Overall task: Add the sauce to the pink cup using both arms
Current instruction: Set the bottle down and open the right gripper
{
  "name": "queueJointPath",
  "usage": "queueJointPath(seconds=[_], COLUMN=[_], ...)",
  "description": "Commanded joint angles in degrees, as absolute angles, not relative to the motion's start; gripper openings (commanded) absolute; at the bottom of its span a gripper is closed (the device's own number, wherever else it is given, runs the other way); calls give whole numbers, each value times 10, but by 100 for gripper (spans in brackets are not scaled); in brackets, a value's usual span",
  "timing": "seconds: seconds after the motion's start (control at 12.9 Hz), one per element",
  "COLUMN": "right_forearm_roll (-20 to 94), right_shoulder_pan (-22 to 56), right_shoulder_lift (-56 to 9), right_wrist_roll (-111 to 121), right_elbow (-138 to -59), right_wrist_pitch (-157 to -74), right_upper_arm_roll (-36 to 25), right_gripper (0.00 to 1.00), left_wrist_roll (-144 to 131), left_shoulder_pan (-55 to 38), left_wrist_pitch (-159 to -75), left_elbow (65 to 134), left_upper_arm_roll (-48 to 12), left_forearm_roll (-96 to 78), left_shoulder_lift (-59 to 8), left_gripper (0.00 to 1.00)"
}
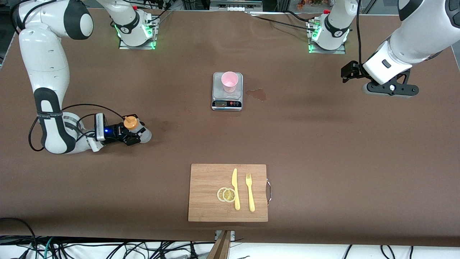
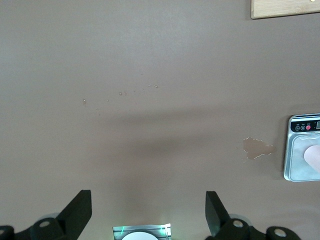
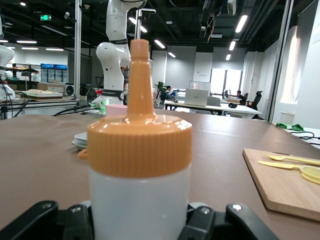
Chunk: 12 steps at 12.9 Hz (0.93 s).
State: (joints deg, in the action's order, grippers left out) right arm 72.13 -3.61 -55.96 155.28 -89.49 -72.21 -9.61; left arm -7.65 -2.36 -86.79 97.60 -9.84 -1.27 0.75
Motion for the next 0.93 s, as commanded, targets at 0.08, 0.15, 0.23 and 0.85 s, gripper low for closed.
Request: queueJointPath(seconds=[0.08,0.15,0.23,0.85], right_forearm_roll=[731,730,726,558], right_shoulder_pan=[-38,-38,-38,-38], right_shoulder_lift=[-576,-577,-576,-493], right_wrist_roll=[1537,1535,1526,1447], right_elbow=[-867,-849,-835,-798], right_wrist_pitch=[-705,-701,-700,-682], right_upper_arm_roll=[-101,-112,-124,-217], right_gripper=[100,100,100,100], left_wrist_roll=[-65,-65,-65,-65], left_shoulder_pan=[-21,-21,-21,-21], left_wrist_pitch=[-860,-860,-860,-860], left_elbow=[972,972,972,972], left_upper_arm_roll=[-97,-97,-97,-97], left_forearm_roll=[-27,-27,-27,-27], left_shoulder_lift=[12,12,12,12], left_gripper=[100,100,100,100])
